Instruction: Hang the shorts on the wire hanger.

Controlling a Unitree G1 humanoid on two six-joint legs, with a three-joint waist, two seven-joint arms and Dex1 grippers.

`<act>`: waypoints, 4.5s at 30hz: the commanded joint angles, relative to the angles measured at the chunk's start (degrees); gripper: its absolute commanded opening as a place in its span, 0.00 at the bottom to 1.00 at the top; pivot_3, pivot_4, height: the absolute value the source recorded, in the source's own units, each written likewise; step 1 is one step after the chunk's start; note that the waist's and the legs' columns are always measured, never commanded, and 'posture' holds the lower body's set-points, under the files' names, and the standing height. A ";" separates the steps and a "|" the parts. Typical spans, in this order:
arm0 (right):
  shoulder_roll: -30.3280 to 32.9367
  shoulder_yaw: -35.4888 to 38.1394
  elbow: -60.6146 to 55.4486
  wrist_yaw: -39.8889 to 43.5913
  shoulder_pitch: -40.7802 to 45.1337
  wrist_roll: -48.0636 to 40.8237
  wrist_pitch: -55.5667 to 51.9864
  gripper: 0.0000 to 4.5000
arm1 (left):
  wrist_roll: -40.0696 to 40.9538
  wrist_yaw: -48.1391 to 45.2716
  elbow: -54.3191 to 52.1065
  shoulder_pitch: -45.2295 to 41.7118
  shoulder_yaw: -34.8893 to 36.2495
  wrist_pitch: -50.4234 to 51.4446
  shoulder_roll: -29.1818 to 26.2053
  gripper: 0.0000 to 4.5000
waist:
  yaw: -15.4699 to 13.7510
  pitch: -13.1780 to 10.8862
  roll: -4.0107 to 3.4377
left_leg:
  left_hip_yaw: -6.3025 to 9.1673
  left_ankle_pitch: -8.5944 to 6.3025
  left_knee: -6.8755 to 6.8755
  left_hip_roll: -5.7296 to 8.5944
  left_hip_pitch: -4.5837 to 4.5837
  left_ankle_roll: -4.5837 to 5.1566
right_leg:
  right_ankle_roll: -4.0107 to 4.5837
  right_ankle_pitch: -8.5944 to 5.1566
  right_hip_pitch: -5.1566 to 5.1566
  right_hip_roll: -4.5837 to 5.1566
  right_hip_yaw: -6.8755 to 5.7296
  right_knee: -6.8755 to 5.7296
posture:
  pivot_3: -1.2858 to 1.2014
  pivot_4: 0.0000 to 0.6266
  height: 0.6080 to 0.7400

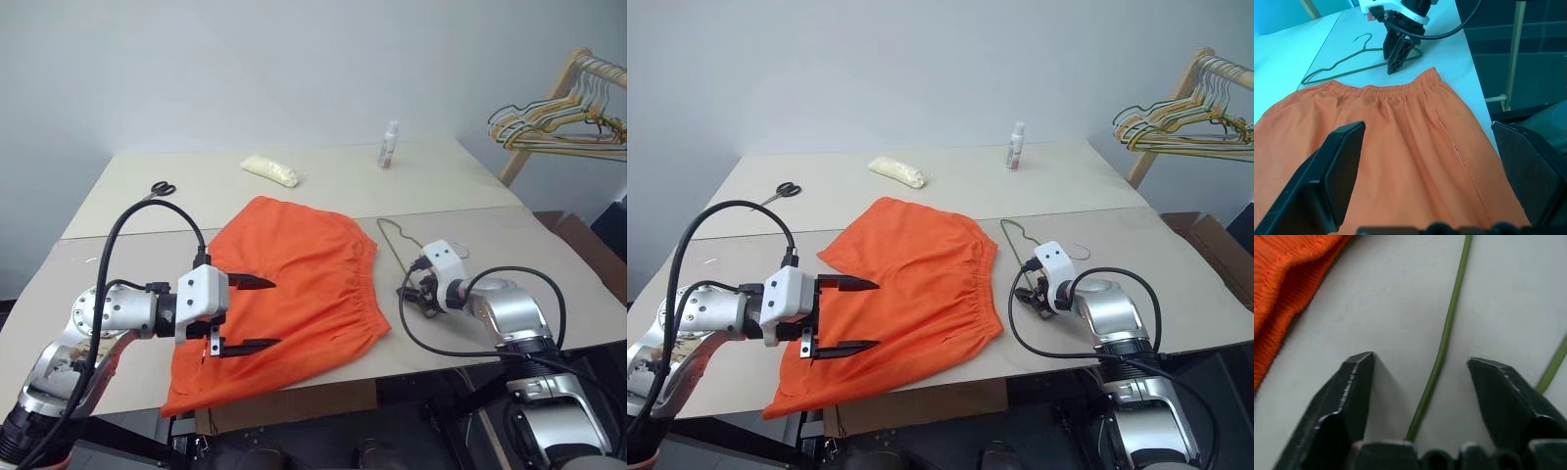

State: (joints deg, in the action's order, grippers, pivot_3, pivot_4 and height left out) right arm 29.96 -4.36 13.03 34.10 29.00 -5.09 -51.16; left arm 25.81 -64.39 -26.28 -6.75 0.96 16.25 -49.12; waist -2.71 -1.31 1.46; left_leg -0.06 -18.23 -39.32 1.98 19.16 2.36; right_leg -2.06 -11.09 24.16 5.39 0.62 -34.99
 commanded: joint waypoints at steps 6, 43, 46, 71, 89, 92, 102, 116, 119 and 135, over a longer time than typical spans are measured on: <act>-0.05 -2.43 2.54 -1.79 0.39 1.95 -2.71 0.16 | 0.13 0.63 -0.86 -2.38 0.13 -1.08 1.34 1.00 | -0.14 0.46 0.16 | 0.00 0.00 0.00 0.00 -0.09 0.00 | 0.00 0.00 -0.10 0.01 0.00 0.00 | 0.58 0.00 1.00; -8.51 -1.46 -34.14 -8.57 -10.30 1.53 34.19 0.00 | 20.01 52.82 12.97 -27.89 13.48 28.61 49.24 1.00 | 0.43 0.42 0.09 | 0.07 0.05 -0.43 0.10 0.16 -0.13 | -0.16 0.10 0.03 0.05 0.09 0.00 | 0.56 0.00 1.00; -8.57 -1.93 -33.91 -7.94 -10.74 1.53 36.27 0.00 | 22.86 53.35 13.69 -29.15 15.23 29.04 49.42 1.00 | 0.26 0.42 0.09 | 0.07 0.09 -0.48 0.11 0.17 -0.20 | -0.16 0.10 0.01 0.07 0.08 0.01 | 0.56 0.00 1.00; -4.94 -5.12 -33.89 -4.36 -13.63 7.63 45.90 0.42 | 19.56 43.75 13.12 -26.50 8.27 20.80 43.00 0.00 | 0.52 0.42 0.10 | 0.04 0.13 -0.45 0.21 0.15 -0.29 | -0.15 0.10 0.00 0.00 0.11 0.05 | 0.55 0.00 1.00; 13.78 8.09 -25.27 30.96 -10.63 -42.04 11.26 1.00 | 38.28 5.76 12.84 -21.76 16.84 18.85 23.59 0.00 | 0.41 0.39 0.10 | 0.00 -0.11 -0.53 -0.02 0.08 0.14 | -0.12 0.08 -0.15 -0.01 0.04 0.08 | 0.55 0.00 1.00; 13.42 3.70 -19.97 37.19 -6.94 -40.34 10.65 1.00 | 40.55 5.72 13.89 -22.67 17.53 19.38 23.68 0.00 | 0.41 0.39 0.11 | 0.01 -0.12 -0.56 -0.01 0.11 0.15 | -0.13 0.09 -0.14 -0.01 0.03 0.09 | 0.55 0.00 1.00; 6.20 -5.57 -7.98 42.96 6.66 -33.21 11.09 1.00 | 39.76 6.20 12.90 -21.86 15.89 18.64 23.95 0.00 | 0.42 0.39 0.11 | 0.03 -0.08 -0.57 0.00 0.16 0.07 | -0.13 0.10 -0.02 0.03 0.05 0.05 | 0.55 0.00 1.00; 2.75 -5.42 -8.16 44.28 11.02 -32.42 8.56 0.72 | 38.09 6.67 13.13 -21.71 14.41 17.23 25.65 0.00 | 0.17 0.39 0.10 | 0.08 -0.09 -0.56 0.04 0.23 0.00 | -0.13 0.11 0.06 0.13 0.03 0.05 | 0.55 0.00 1.00; 2.53 -4.98 -8.31 43.99 10.86 -32.88 7.99 0.48 | 37.30 6.48 13.22 -21.70 13.81 16.88 26.21 0.00 | 0.19 0.39 0.10 | 0.08 -0.09 -0.56 0.04 0.23 0.00 | -0.13 0.11 0.06 0.13 0.03 0.05 | 0.55 0.00 1.00; 1.59 0.02 -10.40 41.05 8.95 -35.35 6.28 0.00 | 21.32 8.89 18.42 -18.74 3.97 16.16 22.69 0.59 | 0.08 0.39 0.10 | 0.07 -0.11 -0.55 0.08 0.23 -0.01 | -0.13 0.11 0.06 0.13 0.03 0.05 | 0.55 0.00 1.00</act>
State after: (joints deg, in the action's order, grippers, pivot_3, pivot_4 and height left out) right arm 31.55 -7.88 4.53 76.03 37.72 -37.74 -44.09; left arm 51.34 -55.69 -8.52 -25.92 7.36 32.77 -24.96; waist -2.63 -0.92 1.55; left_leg 0.01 -18.34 -39.86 2.06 19.39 2.36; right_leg -2.19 -10.98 24.23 5.51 0.65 -34.94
